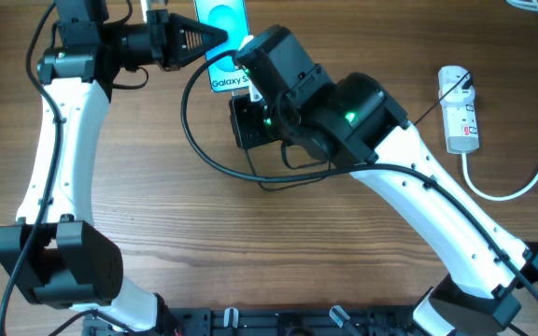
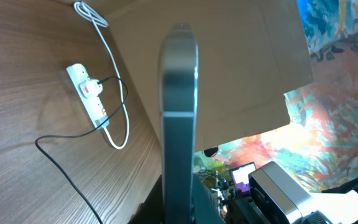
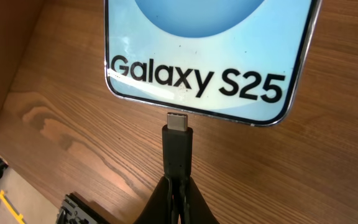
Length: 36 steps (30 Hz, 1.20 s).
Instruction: Plug charger to phone and switch on socket
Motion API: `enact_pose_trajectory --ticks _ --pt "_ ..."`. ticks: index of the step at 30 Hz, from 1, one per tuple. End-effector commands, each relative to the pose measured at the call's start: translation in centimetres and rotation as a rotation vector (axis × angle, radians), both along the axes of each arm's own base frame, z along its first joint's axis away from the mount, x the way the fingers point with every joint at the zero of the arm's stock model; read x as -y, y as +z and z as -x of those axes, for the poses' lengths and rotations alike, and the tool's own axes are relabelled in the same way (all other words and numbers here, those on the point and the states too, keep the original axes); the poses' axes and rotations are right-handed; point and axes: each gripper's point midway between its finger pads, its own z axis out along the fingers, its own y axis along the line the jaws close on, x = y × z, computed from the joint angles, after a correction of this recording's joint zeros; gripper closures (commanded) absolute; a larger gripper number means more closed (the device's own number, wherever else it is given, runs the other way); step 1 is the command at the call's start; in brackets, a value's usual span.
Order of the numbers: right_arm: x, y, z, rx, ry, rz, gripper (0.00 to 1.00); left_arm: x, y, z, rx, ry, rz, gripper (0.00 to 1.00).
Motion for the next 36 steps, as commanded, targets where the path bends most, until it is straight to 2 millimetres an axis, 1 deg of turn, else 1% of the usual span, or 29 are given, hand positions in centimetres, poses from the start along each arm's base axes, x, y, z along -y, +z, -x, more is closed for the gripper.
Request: enact_pose_trajectory --ticks 1,22,36 --pt "-0.17 -0.65 -0.24 -0.002 0.007 0.020 0.96 0.32 0.63 0.57 0.018 -0.038 0.022 0.96" --pt "0.26 -0.67 -0.71 0.018 -0.017 0.040 0.96 0.35 0.76 0.78 0.020 -0.050 0.030 0.96" --pt "0.16 -0.57 -0.82 0.023 -0.017 0.035 0.96 0.35 0.75 0.78 0.019 -0.050 0.030 0.96"
